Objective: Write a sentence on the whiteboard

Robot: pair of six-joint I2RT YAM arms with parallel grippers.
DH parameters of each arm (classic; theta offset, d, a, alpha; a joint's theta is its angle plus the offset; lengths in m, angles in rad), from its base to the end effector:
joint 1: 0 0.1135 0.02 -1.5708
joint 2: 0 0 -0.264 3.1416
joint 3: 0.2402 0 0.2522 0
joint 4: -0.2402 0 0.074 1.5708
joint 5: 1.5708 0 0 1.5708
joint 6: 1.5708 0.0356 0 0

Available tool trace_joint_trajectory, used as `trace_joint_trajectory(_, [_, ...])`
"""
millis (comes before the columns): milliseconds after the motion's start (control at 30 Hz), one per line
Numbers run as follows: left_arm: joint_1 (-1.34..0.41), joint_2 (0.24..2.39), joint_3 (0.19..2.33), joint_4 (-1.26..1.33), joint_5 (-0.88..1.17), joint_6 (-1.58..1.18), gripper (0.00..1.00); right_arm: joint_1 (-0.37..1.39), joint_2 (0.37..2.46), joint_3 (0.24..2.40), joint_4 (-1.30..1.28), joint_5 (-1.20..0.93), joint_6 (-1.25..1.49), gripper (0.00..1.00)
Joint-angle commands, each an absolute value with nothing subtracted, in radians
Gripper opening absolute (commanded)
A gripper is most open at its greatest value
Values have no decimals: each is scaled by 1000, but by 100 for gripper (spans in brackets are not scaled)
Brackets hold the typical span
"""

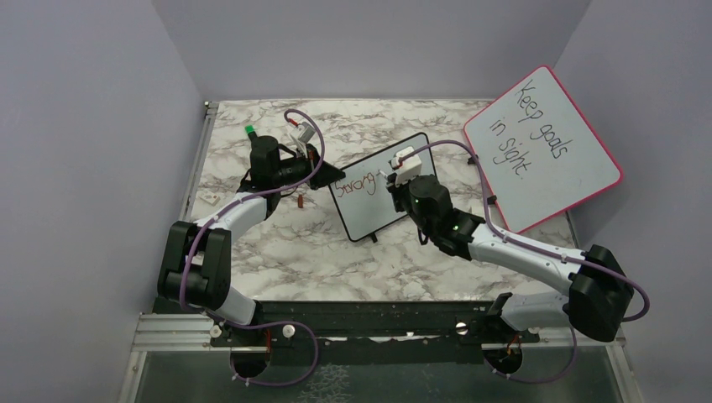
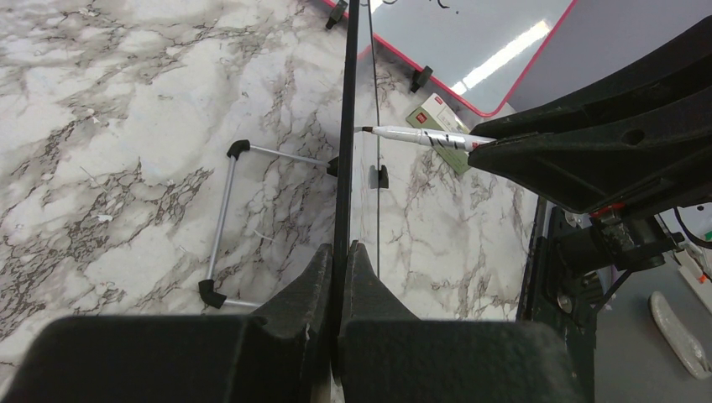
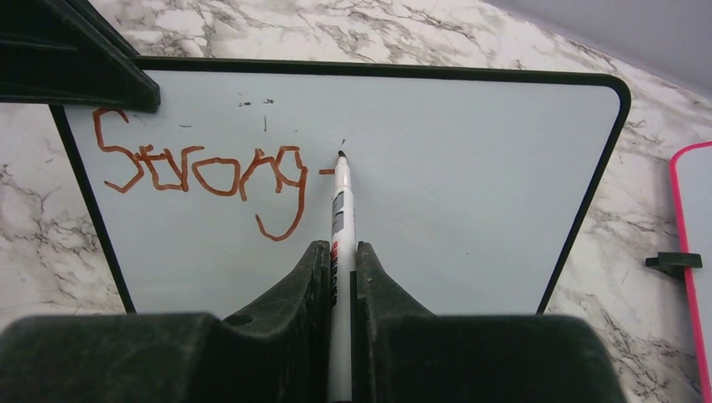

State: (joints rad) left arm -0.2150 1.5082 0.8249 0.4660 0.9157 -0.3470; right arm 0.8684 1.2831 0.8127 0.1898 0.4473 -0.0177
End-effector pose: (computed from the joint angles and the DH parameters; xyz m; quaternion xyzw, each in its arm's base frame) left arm 0.3113 -0.0969 0.2482 0.2301 0.7160 -0.4869 0.4442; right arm 0.2008 0.2134 0.2797 -0.2135 0.7611 0.0805 0.6072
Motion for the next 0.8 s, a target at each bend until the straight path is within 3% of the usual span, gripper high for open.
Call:
trace_joint_trajectory(0, [-221,1544,818,364,860,-296,0,862,1293,848,235,399,-32,1])
trace_joint_trajectory(767, [-221,1539,816,360,854,-296,0,862,1278,807,120,373,-3,1])
